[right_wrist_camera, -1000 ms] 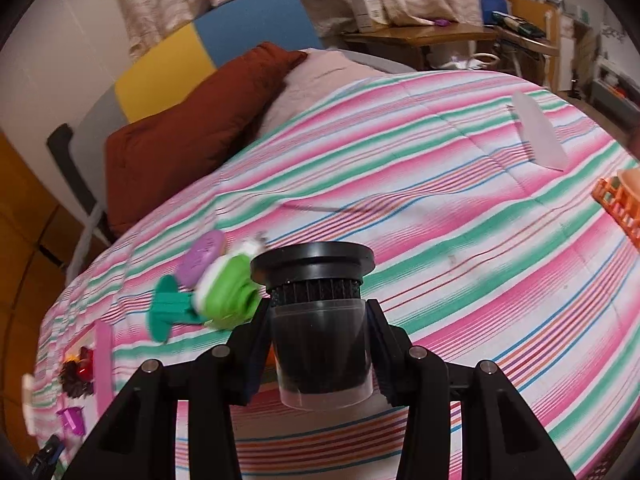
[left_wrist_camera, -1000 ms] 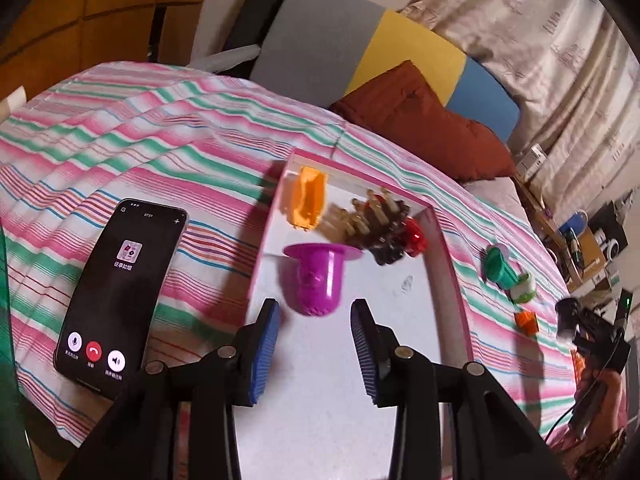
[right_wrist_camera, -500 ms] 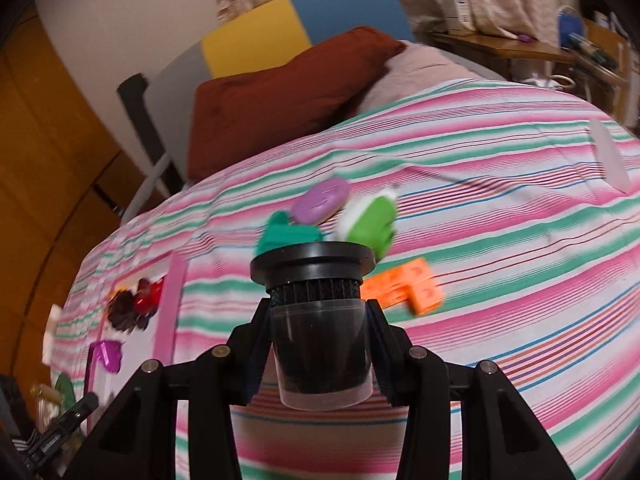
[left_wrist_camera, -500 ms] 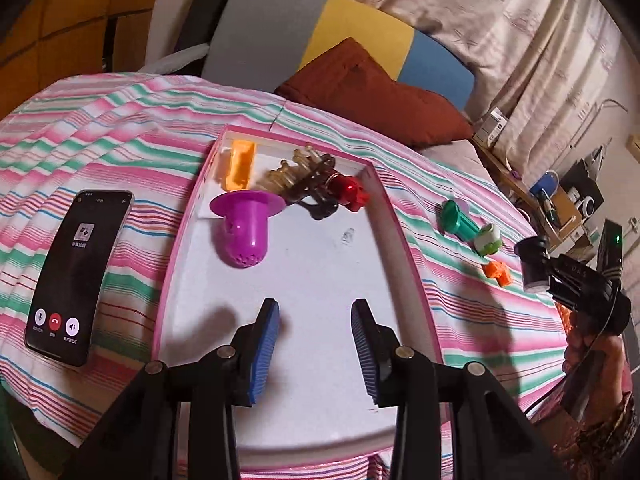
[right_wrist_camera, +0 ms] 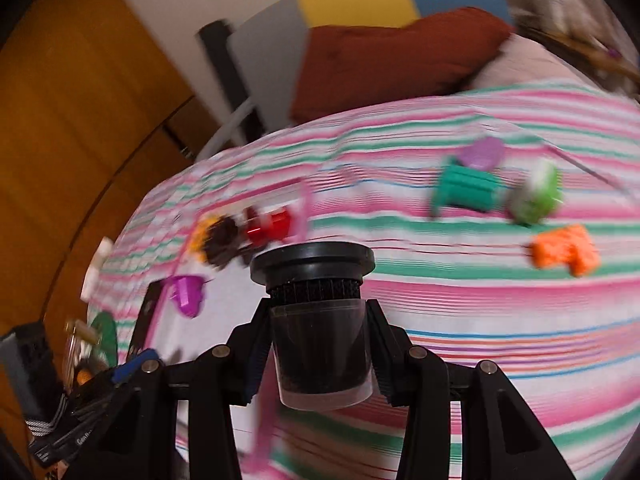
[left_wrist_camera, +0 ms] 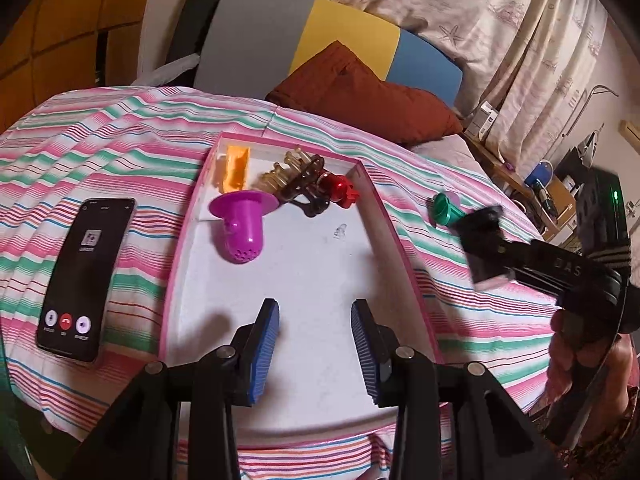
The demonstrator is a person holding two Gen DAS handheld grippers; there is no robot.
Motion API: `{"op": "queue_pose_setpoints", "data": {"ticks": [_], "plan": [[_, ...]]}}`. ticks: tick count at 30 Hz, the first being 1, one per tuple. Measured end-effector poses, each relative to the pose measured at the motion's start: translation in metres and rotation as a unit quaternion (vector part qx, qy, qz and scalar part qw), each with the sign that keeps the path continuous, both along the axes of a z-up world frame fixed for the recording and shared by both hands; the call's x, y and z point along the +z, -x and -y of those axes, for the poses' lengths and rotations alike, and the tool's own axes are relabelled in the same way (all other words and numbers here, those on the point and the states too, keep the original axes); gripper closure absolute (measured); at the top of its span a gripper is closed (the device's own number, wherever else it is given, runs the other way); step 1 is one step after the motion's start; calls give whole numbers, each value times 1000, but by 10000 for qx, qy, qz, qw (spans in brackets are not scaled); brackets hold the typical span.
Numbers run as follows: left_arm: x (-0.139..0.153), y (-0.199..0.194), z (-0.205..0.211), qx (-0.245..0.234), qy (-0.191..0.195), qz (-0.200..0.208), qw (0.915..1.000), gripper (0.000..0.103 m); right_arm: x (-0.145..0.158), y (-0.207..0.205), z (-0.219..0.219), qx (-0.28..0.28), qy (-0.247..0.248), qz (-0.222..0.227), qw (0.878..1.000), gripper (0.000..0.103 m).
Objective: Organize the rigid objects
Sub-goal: 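Carry the black-lidded jar into the tray and open the right gripper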
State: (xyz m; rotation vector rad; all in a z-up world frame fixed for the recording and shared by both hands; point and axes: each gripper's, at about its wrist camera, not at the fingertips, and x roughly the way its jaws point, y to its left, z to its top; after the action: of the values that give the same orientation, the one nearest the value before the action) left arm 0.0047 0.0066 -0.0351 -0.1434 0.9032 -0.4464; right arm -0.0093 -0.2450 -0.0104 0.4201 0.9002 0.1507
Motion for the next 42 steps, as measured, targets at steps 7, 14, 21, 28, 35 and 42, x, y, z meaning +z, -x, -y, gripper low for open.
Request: {"op": "queue_pose_setpoints", "data": {"ticks": [7, 14, 21, 28, 35, 42], "plan": [[0, 3, -19, 159, 12, -26, 9999, 66, -8, -35, -63, 415, 292, -110, 9987, 58], [-1, 3, -33, 325, 87, -47, 9994, 66, -29, -64, -87, 332, 947, -303, 9945, 58], [-1, 5, -34, 292, 93, -40, 9995, 66, -37, -81, -91, 270, 1547, -240, 9873, 57], [-3, 5, -35, 300, 76, -70, 9995, 66, -24, -76, -81, 32, 1498, 10, 9887, 46], [-4, 8, -31, 277, 37, -57, 9996, 66, -16, -63, -84, 36, 1711, 48, 9852, 46], [-4, 11, -27, 220, -18, -28, 9998, 66, -3, -43, -83, 125, 1446, 234, 9891, 44]]}}
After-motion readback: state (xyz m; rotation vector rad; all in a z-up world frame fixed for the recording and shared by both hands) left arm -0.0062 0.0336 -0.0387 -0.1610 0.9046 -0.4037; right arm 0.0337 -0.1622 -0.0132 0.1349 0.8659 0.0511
